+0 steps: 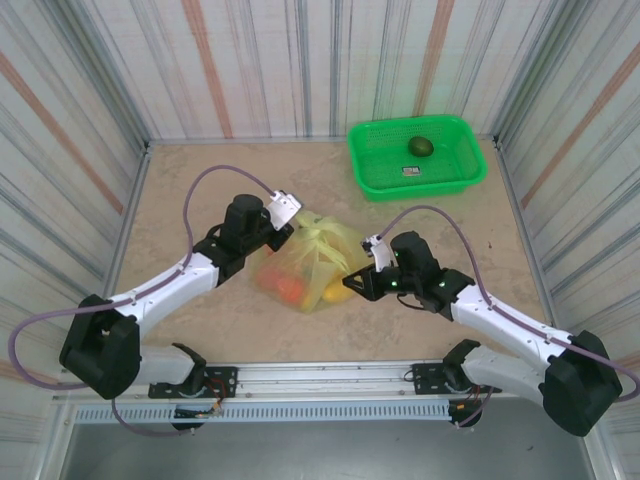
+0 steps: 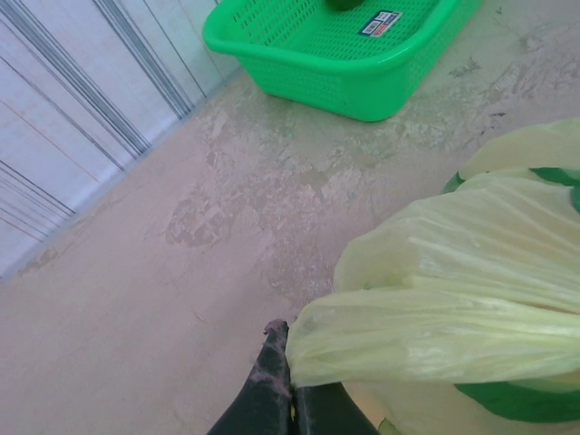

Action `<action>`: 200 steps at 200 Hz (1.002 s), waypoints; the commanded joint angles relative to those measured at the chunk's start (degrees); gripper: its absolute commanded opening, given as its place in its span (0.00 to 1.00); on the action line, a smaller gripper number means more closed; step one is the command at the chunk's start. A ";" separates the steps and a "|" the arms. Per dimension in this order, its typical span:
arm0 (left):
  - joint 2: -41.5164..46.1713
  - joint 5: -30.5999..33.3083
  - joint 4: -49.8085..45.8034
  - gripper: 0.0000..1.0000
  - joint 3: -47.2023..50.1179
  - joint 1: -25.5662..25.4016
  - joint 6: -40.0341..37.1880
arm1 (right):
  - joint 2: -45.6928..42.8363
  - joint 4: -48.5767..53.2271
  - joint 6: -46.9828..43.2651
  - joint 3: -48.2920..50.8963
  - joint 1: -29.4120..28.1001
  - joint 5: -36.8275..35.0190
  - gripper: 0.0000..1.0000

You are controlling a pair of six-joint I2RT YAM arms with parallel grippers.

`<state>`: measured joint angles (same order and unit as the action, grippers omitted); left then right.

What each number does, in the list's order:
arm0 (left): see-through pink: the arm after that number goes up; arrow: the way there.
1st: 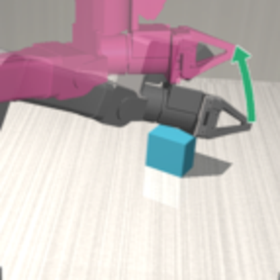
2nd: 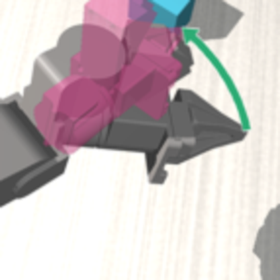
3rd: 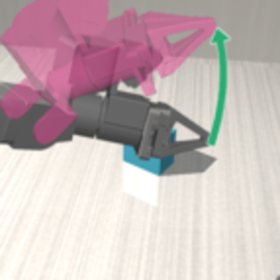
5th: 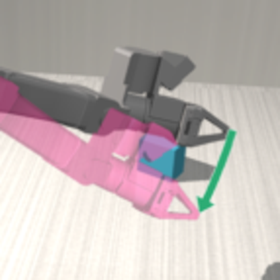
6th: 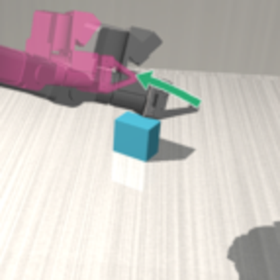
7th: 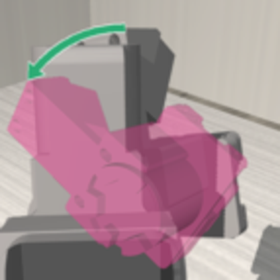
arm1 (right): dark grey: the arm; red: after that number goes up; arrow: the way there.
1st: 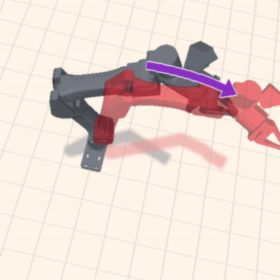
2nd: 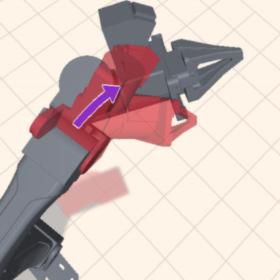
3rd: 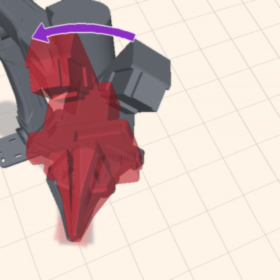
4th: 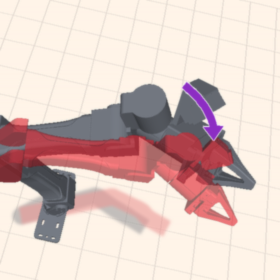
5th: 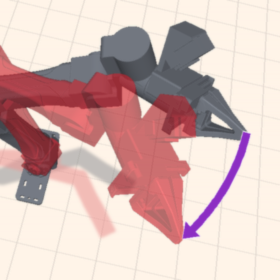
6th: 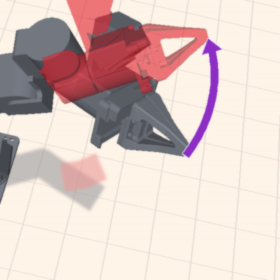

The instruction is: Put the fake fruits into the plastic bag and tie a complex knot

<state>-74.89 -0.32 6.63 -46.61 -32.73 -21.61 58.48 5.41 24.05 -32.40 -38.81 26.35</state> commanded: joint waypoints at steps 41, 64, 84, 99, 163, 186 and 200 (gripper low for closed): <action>-0.20 -0.72 -0.48 0.00 -1.83 -1.41 -0.81 | 2.15 -4.84 0.28 -5.00 -0.72 4.65 0.45; -0.13 -0.83 -0.48 0.00 -1.82 -1.42 -0.70 | 2.48 -5.24 0.08 -5.61 -1.07 4.67 0.51; -0.21 -0.92 -0.48 0.00 -1.90 -1.42 -0.63 | 2.10 -5.75 -0.11 -5.75 -1.22 4.85 0.58; -0.22 -1.25 -0.48 0.00 -1.99 -1.46 -0.51 | 1.65 -5.89 -0.32 -5.74 -1.37 4.68 0.63; -0.28 -1.53 -0.57 0.00 -2.04 -1.39 -0.54 | 0.07 -11.78 1.06 -4.32 -2.84 3.90 0.74; -0.09 -1.39 -0.57 0.00 -1.99 -1.42 -0.53 | 1.64 -11.03 1.15 -5.31 -3.13 1.01 0.73; -0.06 -1.44 -0.57 0.00 -1.99 -1.39 -0.54 | 2.40 -9.86 0.86 -5.91 -3.16 -2.03 0.71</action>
<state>-74.89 -1.02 6.59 -46.83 -33.98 -21.82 59.51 -4.93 24.01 -36.64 -41.65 28.91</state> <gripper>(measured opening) 0.058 0.723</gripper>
